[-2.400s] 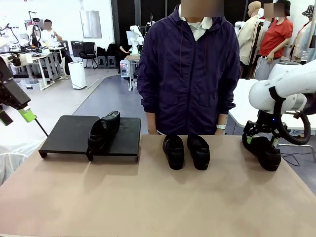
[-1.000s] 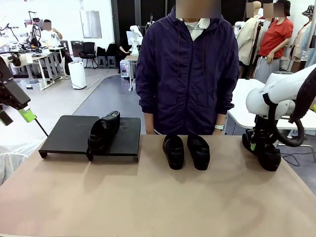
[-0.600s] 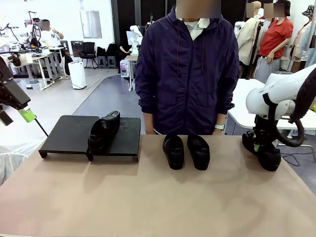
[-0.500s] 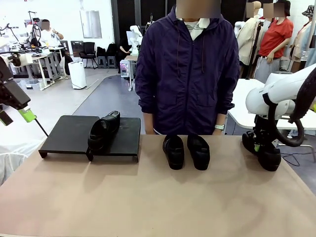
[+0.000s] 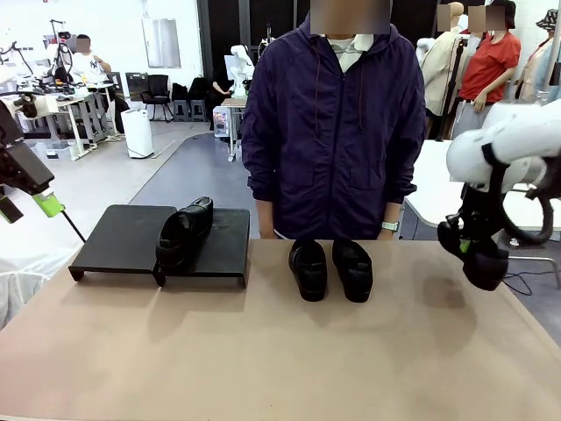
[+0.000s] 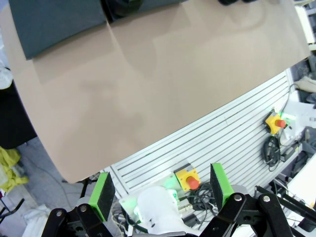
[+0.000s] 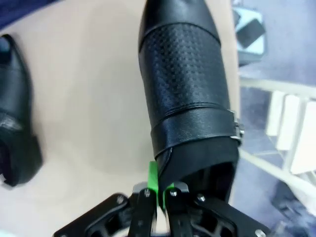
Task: Organize the shoes by placing them on the stand.
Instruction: Pick up one Shoe and place it in the middle of the table.
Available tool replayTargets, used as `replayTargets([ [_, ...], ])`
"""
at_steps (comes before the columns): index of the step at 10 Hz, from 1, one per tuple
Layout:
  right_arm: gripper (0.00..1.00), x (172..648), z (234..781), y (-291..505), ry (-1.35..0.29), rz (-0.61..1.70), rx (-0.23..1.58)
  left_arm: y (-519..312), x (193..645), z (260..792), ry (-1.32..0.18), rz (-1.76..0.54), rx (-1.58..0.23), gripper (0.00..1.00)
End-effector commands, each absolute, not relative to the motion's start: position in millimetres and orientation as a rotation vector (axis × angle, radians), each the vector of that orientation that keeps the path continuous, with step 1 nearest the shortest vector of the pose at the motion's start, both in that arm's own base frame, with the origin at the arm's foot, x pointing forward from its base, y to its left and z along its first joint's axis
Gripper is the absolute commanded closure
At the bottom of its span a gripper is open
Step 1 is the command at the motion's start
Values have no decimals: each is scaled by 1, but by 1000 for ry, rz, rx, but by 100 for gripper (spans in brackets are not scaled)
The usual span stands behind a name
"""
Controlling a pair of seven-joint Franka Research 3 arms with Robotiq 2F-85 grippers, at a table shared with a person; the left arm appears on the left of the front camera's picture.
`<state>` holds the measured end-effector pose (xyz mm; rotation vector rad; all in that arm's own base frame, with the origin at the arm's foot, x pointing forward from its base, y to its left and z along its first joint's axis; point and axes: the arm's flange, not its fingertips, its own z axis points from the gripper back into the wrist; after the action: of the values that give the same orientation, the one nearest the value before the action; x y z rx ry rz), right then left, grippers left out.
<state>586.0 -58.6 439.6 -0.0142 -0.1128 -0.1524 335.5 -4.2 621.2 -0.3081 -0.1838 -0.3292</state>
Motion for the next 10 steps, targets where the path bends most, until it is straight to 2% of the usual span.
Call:
replayTargets([
  [1, 100, 485, 494, -49, -106, -242, -33, -6, 334, 623, -193, -321, -328, 0],
  [4, 100, 393, 536, -71, -119, -262, 44, -6, 334, 623, -193, -321, -328, 0],
  [6, 100, 392, 535, -94, -123, -315, 105, -6, 334, 623, -193, -321, -328, 0],
  [7, 100, 381, 539, -71, -97, -273, 39, -6, 334, 623, -193, -321, -328, 0],
  [10, 100, 381, 539, -71, -97, -273, 39, -6, 334, 623, -193, -321, -328, 0],
])
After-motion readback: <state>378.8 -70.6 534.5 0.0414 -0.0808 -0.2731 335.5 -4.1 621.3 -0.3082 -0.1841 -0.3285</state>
